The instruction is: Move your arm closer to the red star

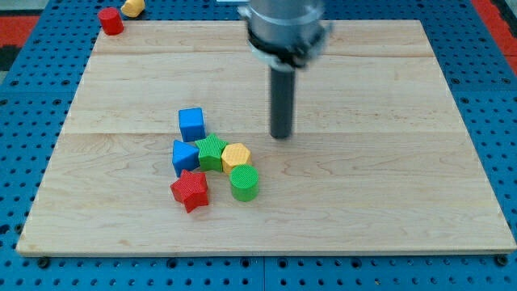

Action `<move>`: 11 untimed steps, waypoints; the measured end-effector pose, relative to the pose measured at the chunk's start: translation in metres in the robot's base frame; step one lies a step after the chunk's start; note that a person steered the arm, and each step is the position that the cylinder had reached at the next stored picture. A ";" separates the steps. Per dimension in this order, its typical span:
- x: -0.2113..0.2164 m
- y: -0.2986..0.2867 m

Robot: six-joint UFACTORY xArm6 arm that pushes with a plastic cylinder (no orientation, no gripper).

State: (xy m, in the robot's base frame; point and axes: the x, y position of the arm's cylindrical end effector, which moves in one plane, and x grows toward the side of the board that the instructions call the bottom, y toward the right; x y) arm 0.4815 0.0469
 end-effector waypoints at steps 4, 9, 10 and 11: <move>0.093 -0.032; 0.108 -0.107; 0.097 -0.146; 0.064 -0.143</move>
